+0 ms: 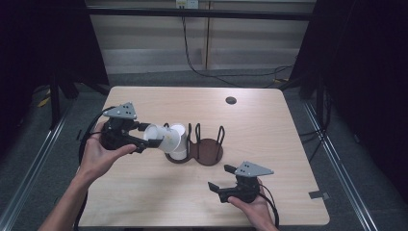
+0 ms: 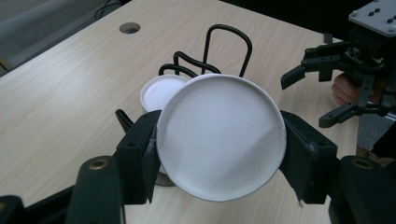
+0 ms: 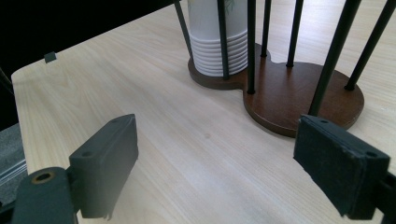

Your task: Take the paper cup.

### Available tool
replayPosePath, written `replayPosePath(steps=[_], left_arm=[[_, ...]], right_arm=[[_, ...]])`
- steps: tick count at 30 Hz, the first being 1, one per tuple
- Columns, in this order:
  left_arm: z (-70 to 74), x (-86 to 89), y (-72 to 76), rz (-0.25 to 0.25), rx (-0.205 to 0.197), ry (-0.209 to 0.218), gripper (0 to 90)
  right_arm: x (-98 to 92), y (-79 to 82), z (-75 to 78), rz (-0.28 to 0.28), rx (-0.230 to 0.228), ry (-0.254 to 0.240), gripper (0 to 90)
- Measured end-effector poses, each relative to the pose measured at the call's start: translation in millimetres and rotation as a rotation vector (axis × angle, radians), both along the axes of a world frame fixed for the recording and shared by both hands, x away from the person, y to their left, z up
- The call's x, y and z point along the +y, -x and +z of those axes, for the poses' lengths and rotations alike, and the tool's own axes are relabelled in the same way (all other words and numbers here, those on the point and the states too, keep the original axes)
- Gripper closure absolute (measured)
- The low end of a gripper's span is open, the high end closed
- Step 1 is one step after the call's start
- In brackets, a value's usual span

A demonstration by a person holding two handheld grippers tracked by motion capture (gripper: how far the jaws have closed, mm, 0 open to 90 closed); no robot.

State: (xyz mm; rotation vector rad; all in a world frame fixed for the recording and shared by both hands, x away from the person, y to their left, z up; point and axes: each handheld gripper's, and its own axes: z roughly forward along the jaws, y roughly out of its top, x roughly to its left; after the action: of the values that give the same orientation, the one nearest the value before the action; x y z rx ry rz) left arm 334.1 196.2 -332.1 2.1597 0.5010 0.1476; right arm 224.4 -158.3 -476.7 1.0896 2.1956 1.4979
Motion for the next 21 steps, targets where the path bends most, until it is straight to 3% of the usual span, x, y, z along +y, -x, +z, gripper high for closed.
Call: replayPosePath(steps=[11, 16, 19, 21], left_arm=[[-24.7, -1.9, 16.1, -0.031, 0.022, 0.039, 36.7], [-35.4, -9.3, 21.8, -0.051, 0.026, 0.014, 36.7], [-39.0, -10.0, 22.0, -0.052, 0.031, 0.022, 36.7], [-40.5, -10.4, 23.6, -0.059, 0.015, 0.028, 36.7]], right_arm=[[4.3, -1.9, 3.5, 0.006, -0.004, -0.026, 13.3], [11.1, -3.2, 7.9, 0.037, -0.016, -0.038, 13.3], [13.6, -2.8, 11.3, 0.045, -0.014, -0.039, 13.3], [15.8, -3.5, 13.4, 0.057, -0.017, -0.03, 13.4]])
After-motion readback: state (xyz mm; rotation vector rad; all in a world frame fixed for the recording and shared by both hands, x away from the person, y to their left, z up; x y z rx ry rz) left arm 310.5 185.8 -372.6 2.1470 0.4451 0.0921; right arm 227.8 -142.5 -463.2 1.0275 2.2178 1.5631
